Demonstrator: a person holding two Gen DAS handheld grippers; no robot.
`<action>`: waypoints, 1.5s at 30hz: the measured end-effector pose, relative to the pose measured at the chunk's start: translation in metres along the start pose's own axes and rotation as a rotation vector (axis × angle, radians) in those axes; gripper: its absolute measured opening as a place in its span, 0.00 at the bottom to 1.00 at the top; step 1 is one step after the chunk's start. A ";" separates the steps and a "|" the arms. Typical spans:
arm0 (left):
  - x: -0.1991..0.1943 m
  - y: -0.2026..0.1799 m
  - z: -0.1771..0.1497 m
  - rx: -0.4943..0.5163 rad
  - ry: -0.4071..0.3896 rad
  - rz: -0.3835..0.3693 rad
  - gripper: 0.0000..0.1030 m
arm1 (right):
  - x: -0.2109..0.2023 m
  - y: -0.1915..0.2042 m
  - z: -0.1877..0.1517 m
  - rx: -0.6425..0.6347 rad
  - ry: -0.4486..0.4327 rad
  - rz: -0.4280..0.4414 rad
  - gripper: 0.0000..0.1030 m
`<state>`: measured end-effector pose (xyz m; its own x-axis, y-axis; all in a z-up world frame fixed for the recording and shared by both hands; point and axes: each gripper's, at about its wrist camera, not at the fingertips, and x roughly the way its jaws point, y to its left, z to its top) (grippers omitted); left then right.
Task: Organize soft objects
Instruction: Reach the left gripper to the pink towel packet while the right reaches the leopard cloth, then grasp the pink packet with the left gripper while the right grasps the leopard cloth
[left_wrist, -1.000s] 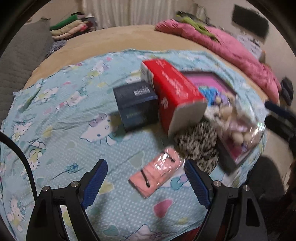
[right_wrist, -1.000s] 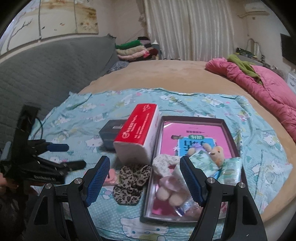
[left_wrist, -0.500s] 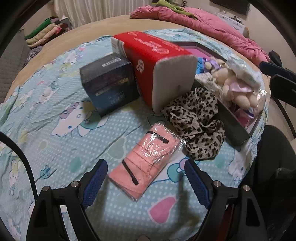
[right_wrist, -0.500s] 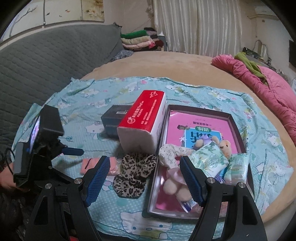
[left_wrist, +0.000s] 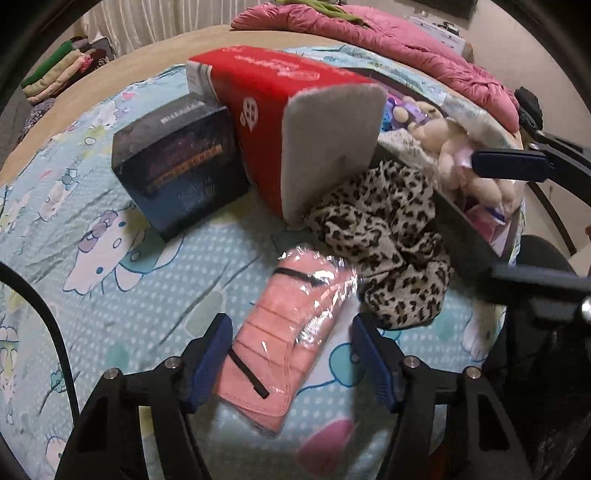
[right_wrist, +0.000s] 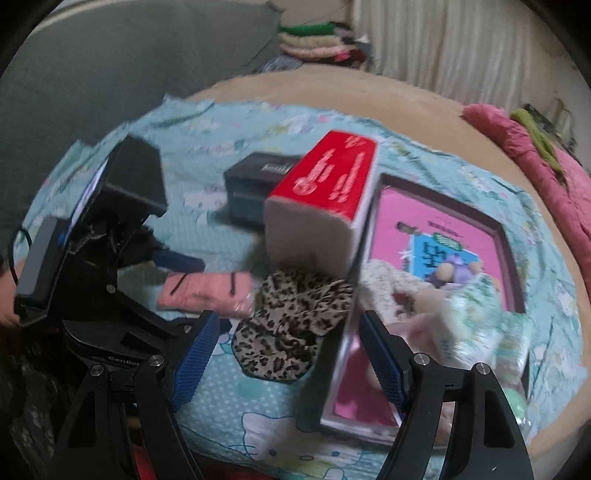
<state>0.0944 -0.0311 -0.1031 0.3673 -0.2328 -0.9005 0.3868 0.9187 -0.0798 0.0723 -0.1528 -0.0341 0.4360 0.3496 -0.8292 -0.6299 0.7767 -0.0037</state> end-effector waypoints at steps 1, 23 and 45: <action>0.000 0.001 0.000 -0.002 -0.003 -0.006 0.64 | 0.006 0.002 0.001 -0.024 0.015 0.001 0.77; -0.019 0.046 -0.020 -0.189 -0.006 -0.007 0.44 | 0.065 0.025 0.008 -0.227 0.129 -0.079 0.77; -0.022 0.039 -0.025 -0.257 -0.012 0.006 0.44 | 0.103 0.021 0.015 -0.140 0.131 -0.083 0.51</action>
<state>0.0803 0.0183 -0.0978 0.3800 -0.2293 -0.8961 0.1569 0.9707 -0.1819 0.1133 -0.0922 -0.1115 0.4087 0.2088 -0.8885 -0.6824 0.7163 -0.1456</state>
